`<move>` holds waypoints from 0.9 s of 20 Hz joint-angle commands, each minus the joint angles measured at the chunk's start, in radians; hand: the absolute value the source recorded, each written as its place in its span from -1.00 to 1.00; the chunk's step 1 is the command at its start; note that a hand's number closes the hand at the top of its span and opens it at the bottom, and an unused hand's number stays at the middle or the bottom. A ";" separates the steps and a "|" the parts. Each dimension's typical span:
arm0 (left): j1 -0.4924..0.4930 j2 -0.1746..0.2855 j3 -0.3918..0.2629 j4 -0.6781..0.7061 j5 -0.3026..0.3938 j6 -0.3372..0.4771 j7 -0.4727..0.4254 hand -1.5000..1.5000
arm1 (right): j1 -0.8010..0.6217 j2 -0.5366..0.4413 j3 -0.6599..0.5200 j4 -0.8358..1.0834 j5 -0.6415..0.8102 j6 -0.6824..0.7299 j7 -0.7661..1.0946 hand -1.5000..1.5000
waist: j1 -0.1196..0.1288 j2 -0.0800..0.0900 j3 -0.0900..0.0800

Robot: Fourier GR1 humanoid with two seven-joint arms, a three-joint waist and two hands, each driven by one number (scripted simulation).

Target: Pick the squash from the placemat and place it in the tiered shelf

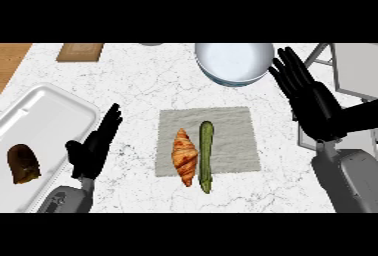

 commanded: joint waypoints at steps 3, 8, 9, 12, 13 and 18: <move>0.036 0.069 0.055 -0.008 -0.007 0.017 0.046 0.00 | -0.024 0.141 0.141 0.012 0.326 -0.343 -0.021 1.00 | 0.038 -0.013 0.000; 0.060 0.141 0.121 0.031 0.000 0.028 0.055 0.00 | 0.065 -0.011 0.045 0.206 0.569 -0.618 0.086 1.00 | -0.010 -0.012 -0.020; 0.067 0.151 0.131 0.039 0.006 0.024 0.063 0.00 | 0.067 0.011 0.054 0.213 0.624 -0.697 0.084 1.00 | -0.001 -0.014 -0.016; 0.079 0.168 0.134 0.031 0.023 -0.008 0.076 0.00 | 0.081 0.182 0.179 0.241 0.791 -0.912 0.111 -1.00 | 0.042 -0.013 -0.007; 0.079 0.180 0.139 0.019 0.038 -0.029 0.089 0.00 | 0.090 0.246 0.232 0.249 0.837 -0.958 0.130 -1.00 | 0.048 -0.017 -0.006; 0.093 0.204 0.155 0.012 0.054 -0.056 0.092 0.00 | 0.068 0.320 0.343 0.409 1.044 -1.120 0.335 -1.00 | 0.049 -0.017 -0.010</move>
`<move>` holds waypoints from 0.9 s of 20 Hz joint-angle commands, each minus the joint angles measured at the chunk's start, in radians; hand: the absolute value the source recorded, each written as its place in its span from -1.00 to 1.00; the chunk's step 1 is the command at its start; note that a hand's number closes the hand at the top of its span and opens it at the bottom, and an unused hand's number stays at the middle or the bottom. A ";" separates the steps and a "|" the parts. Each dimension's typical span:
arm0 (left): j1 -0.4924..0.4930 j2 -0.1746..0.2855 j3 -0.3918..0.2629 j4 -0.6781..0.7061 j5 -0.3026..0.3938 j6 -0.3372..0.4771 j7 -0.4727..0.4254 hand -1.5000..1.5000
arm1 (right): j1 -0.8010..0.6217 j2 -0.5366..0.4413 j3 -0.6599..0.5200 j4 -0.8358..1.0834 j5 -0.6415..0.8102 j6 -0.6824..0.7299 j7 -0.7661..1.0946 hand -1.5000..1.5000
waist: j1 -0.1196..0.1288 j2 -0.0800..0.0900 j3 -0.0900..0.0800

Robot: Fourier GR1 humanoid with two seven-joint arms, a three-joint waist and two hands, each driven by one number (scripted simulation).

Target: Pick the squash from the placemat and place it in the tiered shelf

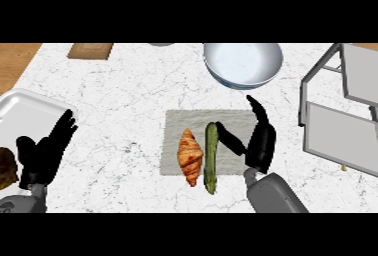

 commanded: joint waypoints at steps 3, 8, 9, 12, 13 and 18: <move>0.013 0.029 0.027 -0.009 0.015 -0.005 0.022 0.00 | 0.002 0.064 0.033 0.195 0.273 -0.082 0.230 -1.00 | -0.026 -0.010 -0.007; 0.030 0.053 0.043 -0.025 0.032 -0.026 0.031 0.00 | -0.024 0.065 0.028 0.289 0.395 0.074 0.446 -1.00 | -0.025 -0.015 -0.009; 0.044 0.052 0.035 -0.030 0.025 -0.029 0.024 0.00 | -0.034 0.065 0.036 0.298 0.421 0.125 0.495 -1.00 | -0.024 -0.017 -0.009; 0.022 0.048 0.038 -0.030 0.029 -0.027 0.030 0.00 | -0.088 0.065 0.088 0.331 0.432 0.305 0.641 -1.00 | -0.010 -0.009 -0.007; 0.016 0.050 0.037 -0.026 0.032 -0.034 0.038 0.00 | -0.092 0.066 0.113 0.353 0.447 0.360 0.683 -1.00 | -0.009 -0.005 -0.006; 0.028 0.037 0.022 -0.047 0.028 -0.037 0.032 0.00 | -0.207 0.065 0.192 0.314 0.453 0.622 0.950 -1.00 | 0.003 -0.015 0.000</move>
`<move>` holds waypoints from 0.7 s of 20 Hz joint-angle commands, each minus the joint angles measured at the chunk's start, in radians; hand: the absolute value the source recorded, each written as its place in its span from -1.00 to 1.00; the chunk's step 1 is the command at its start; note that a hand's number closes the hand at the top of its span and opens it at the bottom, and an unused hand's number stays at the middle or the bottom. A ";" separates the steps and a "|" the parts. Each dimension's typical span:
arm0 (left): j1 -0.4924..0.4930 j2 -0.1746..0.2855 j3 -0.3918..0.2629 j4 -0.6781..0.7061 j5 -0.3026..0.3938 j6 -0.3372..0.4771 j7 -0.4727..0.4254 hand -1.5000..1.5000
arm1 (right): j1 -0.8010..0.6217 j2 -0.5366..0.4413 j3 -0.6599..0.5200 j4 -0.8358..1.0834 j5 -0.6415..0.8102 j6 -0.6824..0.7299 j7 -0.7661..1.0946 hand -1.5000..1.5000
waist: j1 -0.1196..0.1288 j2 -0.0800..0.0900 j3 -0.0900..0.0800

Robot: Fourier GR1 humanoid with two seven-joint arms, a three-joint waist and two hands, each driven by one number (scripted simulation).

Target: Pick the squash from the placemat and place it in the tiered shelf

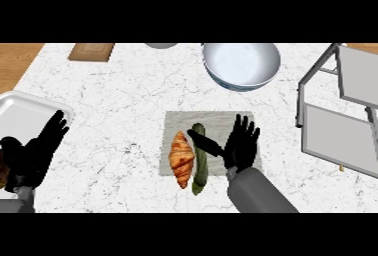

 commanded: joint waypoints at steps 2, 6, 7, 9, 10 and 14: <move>-0.005 -0.009 -0.004 -0.011 -0.001 0.008 0.017 0.00 | -0.117 0.005 0.089 -0.010 0.016 0.323 0.296 -1.00 | -0.001 0.006 0.009; -0.003 -0.016 -0.002 0.004 -0.007 0.015 0.014 0.00 | -0.176 0.005 0.135 -0.077 -0.031 0.471 0.438 -1.00 | -0.012 0.009 0.011; -0.003 -0.015 0.003 -0.004 0.003 0.002 0.003 0.00 | -0.221 0.004 0.126 -0.097 -0.059 0.500 0.467 -1.00 | -0.002 0.010 0.011; -0.006 0.012 0.037 0.012 0.016 -0.012 -0.007 0.00 | -0.224 0.004 0.114 -0.103 -0.072 0.531 0.469 -1.00 | -0.017 0.012 0.012; 0.033 -0.019 -0.002 -0.021 -0.013 0.013 -0.012 0.00 | -0.222 0.004 0.122 -0.074 -0.088 0.535 0.469 -1.00 | 0.000 0.015 0.013; 0.070 -0.018 0.012 -0.052 -0.006 0.014 -0.024 0.00 | -0.204 0.004 0.104 -0.103 -0.080 0.567 0.470 -1.00 | -0.021 0.011 0.014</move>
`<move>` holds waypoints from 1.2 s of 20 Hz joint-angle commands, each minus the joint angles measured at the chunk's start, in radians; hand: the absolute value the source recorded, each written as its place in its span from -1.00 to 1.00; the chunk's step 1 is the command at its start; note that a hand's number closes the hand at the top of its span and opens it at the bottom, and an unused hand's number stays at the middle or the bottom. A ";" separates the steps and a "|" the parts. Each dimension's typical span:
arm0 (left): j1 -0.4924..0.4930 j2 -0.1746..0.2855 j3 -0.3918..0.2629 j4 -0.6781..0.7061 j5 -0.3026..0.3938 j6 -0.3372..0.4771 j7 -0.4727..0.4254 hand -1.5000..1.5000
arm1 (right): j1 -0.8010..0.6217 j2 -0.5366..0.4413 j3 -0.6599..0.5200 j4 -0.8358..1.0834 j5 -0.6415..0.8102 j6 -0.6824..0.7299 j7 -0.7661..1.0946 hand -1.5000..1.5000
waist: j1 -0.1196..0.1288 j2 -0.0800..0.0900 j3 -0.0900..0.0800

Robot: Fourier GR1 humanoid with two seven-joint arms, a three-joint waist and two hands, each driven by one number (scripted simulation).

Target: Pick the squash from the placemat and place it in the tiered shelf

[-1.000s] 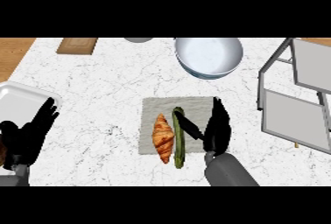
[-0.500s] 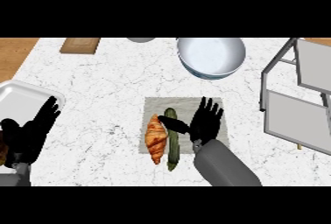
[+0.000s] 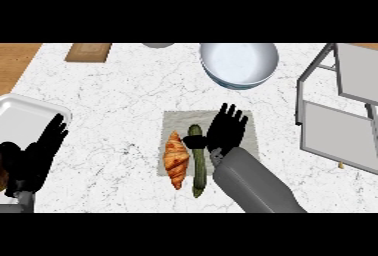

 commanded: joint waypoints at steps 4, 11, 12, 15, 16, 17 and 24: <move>0.031 -0.013 0.003 -0.041 -0.005 0.017 0.005 0.00 | -0.027 0.014 -0.004 0.007 0.002 0.163 0.234 -1.00 | -0.006 0.005 0.001; 0.034 0.013 0.022 -0.088 -0.007 0.016 0.052 0.00 | 0.035 0.014 -0.004 -0.072 0.052 0.182 0.233 -1.00 | -0.014 0.007 0.003; 0.032 -0.001 0.029 -0.032 -0.003 -0.005 0.006 0.00 | 0.045 0.014 0.009 -0.068 0.049 0.198 0.233 -1.00 | -0.016 0.011 0.002; 0.045 0.027 0.057 -0.036 0.017 -0.037 0.002 0.00 | 0.019 0.014 -0.034 -0.074 0.040 0.213 0.233 -1.00 | -0.010 0.011 0.002; 0.028 0.010 0.026 -0.061 -0.004 -0.021 0.029 0.00 | 0.022 0.014 -0.031 -0.049 0.053 0.189 0.233 -1.00 | -0.010 0.014 0.003; 0.067 0.002 0.019 -0.123 -0.002 -0.003 0.046 0.00 | 0.068 0.014 0.005 -0.030 0.062 0.133 0.233 -1.00 | 0.004 0.013 0.004; 0.027 -0.046 0.010 -0.067 -0.050 0.038 0.016 0.00 | 0.100 0.014 -0.038 -0.055 0.046 0.159 0.217 1.00 | -0.012 0.016 0.003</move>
